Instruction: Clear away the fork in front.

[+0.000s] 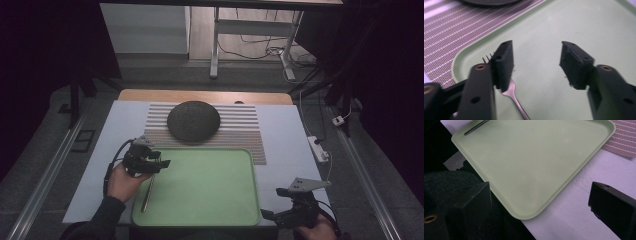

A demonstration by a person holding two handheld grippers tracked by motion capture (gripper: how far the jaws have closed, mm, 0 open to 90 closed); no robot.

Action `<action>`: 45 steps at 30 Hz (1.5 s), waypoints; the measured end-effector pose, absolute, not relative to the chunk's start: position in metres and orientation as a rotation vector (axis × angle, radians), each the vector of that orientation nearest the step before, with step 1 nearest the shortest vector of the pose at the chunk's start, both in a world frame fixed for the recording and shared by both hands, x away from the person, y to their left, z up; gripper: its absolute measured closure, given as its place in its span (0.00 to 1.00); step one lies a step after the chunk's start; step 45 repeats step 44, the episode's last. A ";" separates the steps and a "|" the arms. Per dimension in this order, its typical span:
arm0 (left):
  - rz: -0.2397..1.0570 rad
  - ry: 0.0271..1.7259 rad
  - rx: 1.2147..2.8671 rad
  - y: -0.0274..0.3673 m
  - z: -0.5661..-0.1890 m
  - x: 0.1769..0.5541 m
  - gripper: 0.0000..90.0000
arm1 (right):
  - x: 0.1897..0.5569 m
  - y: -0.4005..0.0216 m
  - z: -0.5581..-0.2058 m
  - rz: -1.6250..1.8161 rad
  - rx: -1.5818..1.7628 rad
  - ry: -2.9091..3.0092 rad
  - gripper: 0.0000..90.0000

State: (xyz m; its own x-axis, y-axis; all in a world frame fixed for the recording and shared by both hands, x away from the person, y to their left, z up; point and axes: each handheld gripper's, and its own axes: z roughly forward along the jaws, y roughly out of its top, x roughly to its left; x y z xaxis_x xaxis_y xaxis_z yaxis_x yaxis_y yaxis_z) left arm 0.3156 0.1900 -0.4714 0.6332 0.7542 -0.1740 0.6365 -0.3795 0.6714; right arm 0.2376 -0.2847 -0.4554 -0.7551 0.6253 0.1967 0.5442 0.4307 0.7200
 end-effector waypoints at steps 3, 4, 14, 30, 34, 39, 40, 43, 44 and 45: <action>0.196 1.051 2.099 0.196 -0.465 0.306 0.36 | 0.238 -0.285 -0.455 1.233 1.058 2.569 0.06; 0.204 1.038 2.084 0.199 -0.462 0.301 0.33 | 0.238 -0.285 -0.455 1.233 1.058 2.569 0.06; 0.194 1.033 1.991 0.230 -0.452 0.253 0.12 | 0.238 -0.285 -0.455 1.233 1.065 2.567 0.05; 0.197 1.134 1.970 0.269 -0.470 0.203 0.00 | 0.239 -0.287 -0.456 1.255 1.089 2.556 0.02; 0.188 1.165 1.995 0.272 -0.474 0.197 0.00 | 0.239 -0.287 -0.455 1.255 1.096 2.553 0.02; 0.175 1.180 2.008 0.275 -0.475 0.193 0.00 | 0.239 -0.286 -0.456 1.247 1.093 2.564 0.02; 0.170 1.184 2.007 0.276 -0.476 0.193 0.00 | 0.239 -0.286 -0.456 1.247 1.094 2.562 0.02; 0.157 1.186 1.985 0.278 -0.475 0.193 0.00 | 0.240 -0.286 -0.456 1.241 1.093 2.565 0.02; 0.146 1.181 1.983 0.278 -0.475 0.194 0.00 | 0.240 -0.285 -0.456 1.238 1.088 2.567 0.02; 0.146 1.181 1.983 0.278 -0.475 0.194 0.00 | 0.240 -0.285 -0.456 1.238 1.088 2.567 0.02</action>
